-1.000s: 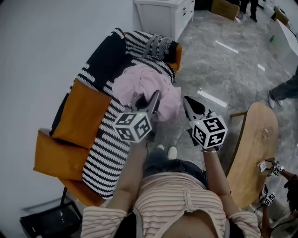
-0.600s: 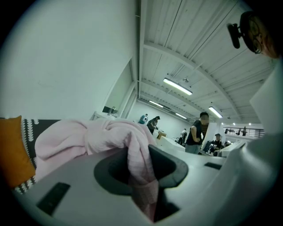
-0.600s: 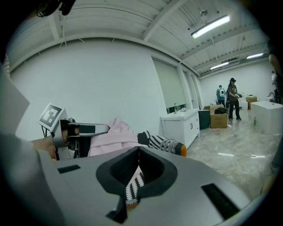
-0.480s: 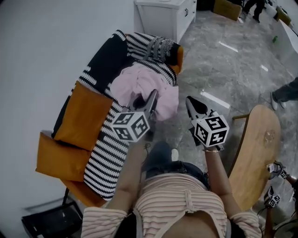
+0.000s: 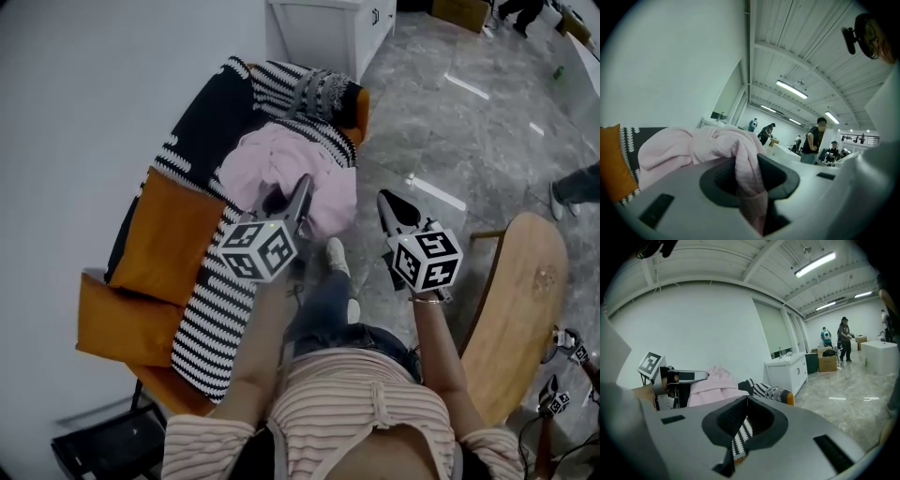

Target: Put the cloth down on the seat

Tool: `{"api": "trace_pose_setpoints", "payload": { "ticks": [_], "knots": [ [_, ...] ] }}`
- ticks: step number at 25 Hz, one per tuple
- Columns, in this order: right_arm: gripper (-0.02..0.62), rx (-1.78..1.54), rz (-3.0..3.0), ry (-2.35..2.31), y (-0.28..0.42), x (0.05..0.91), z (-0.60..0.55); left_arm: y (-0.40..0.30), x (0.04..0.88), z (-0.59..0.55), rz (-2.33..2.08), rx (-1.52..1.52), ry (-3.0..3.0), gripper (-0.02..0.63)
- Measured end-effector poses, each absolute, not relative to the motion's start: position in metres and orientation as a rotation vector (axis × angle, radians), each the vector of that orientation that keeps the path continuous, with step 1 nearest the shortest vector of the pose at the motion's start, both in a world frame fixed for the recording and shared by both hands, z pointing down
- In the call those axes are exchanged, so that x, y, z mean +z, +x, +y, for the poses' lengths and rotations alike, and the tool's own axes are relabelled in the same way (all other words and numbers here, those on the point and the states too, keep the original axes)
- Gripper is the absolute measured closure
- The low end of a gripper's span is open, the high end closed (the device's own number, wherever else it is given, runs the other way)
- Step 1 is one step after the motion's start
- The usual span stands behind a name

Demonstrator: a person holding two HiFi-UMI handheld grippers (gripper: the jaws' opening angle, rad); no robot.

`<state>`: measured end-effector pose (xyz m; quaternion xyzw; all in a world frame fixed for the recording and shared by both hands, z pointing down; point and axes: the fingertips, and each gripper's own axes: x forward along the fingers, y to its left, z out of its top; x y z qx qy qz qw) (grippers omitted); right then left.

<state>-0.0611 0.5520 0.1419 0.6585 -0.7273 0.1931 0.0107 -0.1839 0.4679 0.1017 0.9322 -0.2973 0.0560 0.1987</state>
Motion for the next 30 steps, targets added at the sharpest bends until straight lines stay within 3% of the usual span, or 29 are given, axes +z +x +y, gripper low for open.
{"api": "trace_pose_setpoints", "payload": {
  "ticks": [14,30],
  "knots": [
    [0.586,0.66,-2.232,1.991,-0.014,0.173,0.463,-0.137,0.127,0.374,-0.86,0.173,2.587,0.499],
    [0.586,0.688,-2.164,1.863,0.037,0.196,0.274,-0.097,0.16,0.2,-0.896,0.172,2.493,0.499]
  ]
}}
